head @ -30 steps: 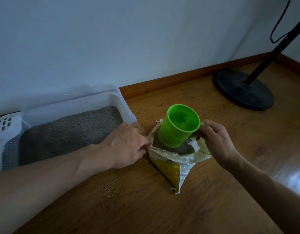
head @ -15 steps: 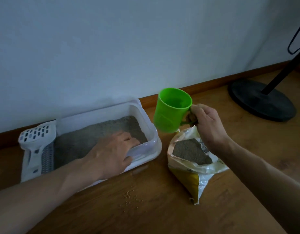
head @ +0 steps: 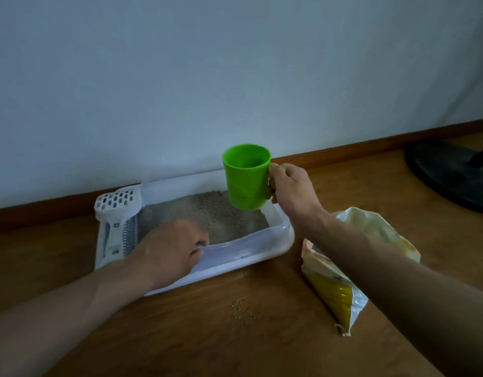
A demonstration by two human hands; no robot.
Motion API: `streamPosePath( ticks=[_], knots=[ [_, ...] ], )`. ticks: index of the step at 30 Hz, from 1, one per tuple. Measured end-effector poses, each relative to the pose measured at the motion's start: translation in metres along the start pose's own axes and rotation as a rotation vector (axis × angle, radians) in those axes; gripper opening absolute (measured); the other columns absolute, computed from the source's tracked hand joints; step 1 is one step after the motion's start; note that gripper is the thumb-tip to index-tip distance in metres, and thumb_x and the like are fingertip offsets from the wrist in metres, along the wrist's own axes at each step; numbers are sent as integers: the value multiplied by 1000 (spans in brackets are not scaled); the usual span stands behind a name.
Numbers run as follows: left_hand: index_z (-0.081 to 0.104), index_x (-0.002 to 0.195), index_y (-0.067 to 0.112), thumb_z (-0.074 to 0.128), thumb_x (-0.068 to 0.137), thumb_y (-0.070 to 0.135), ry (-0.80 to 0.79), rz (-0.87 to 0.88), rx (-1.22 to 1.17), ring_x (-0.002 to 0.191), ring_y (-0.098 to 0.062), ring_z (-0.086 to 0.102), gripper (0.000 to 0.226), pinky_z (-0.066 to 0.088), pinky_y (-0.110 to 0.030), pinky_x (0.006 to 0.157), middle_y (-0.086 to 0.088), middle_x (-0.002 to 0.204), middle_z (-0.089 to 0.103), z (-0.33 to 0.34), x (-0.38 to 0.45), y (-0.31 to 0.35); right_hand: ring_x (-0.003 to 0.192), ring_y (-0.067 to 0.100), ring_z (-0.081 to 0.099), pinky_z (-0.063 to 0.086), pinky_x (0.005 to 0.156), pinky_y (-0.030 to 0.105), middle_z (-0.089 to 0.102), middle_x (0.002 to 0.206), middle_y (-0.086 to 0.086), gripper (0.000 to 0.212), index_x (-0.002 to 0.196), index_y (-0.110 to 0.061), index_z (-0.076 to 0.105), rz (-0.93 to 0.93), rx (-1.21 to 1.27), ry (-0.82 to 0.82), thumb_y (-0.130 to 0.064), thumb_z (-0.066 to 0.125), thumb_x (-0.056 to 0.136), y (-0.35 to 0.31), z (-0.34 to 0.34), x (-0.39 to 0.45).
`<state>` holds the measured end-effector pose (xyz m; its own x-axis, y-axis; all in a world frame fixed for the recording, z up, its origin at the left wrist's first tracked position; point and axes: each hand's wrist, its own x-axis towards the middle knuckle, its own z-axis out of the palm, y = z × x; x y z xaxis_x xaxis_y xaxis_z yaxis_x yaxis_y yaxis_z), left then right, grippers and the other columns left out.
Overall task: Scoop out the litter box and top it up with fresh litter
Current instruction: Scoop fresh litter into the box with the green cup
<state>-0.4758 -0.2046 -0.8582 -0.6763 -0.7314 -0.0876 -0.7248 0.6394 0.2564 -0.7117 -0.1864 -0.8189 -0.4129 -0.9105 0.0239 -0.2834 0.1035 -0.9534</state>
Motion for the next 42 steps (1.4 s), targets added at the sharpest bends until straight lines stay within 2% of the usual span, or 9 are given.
streamPosePath(
  ticks=[5,13,18,21,25,29,34,39,42],
  knots=[
    [67,120,27,55,98,28,0,-27,-28,97,-9,56,25,50,-29,85,7,110,60,-4,-18,-12,60,18,39,33,56,38,42,63,4,34,71,-13,48,-135,-147,-79,-31,46,100,-6,16,12],
    [68,120,28,64,93,22,94,-83,-141,98,-9,56,28,51,-32,87,9,111,59,7,-39,-25,53,14,38,32,52,33,41,58,1,43,64,-14,41,-280,-364,-127,-41,56,94,4,46,13],
    [71,100,23,63,92,29,101,-87,-104,85,-10,58,12,53,-36,79,7,95,62,6,-28,-35,54,13,44,37,52,32,49,59,-4,40,66,-17,47,-372,-487,-165,-46,63,88,15,55,19],
    [66,88,22,62,92,33,92,-73,-87,77,-11,57,13,52,-38,74,7,84,60,8,-22,-39,59,11,47,36,53,30,53,65,-4,37,75,-15,52,-396,-515,-168,-46,67,86,16,62,21],
    [65,86,24,62,92,35,101,-56,-94,76,-11,57,12,52,-36,72,8,83,59,8,-19,-41,62,3,49,34,51,19,56,71,-8,38,80,-19,51,-379,-556,-154,-49,74,79,16,72,25],
    [64,85,23,59,93,33,140,-45,-117,75,-12,56,14,52,-36,70,8,83,57,12,-21,-42,61,1,47,29,48,14,53,69,-10,39,79,-19,51,-410,-643,-151,-53,71,80,14,83,28],
    [66,85,22,48,92,38,187,-51,-151,73,-14,57,25,52,-35,64,8,83,56,18,-25,-42,60,0,46,30,54,20,52,67,-11,37,77,-16,52,-453,-575,-156,-46,74,80,19,102,35],
    [67,91,22,53,97,35,182,-82,-173,80,-14,58,20,52,-37,72,8,87,57,19,-23,-45,60,-7,47,34,58,4,48,65,-19,37,76,-14,54,-528,-531,-152,-38,81,75,27,113,42],
    [67,90,22,55,97,35,194,-78,-193,80,-14,58,18,52,-37,72,8,86,57,20,-24,-45,57,1,44,32,58,10,47,65,-13,37,74,-15,52,-599,-545,-155,-34,84,73,31,115,43]
  ],
)
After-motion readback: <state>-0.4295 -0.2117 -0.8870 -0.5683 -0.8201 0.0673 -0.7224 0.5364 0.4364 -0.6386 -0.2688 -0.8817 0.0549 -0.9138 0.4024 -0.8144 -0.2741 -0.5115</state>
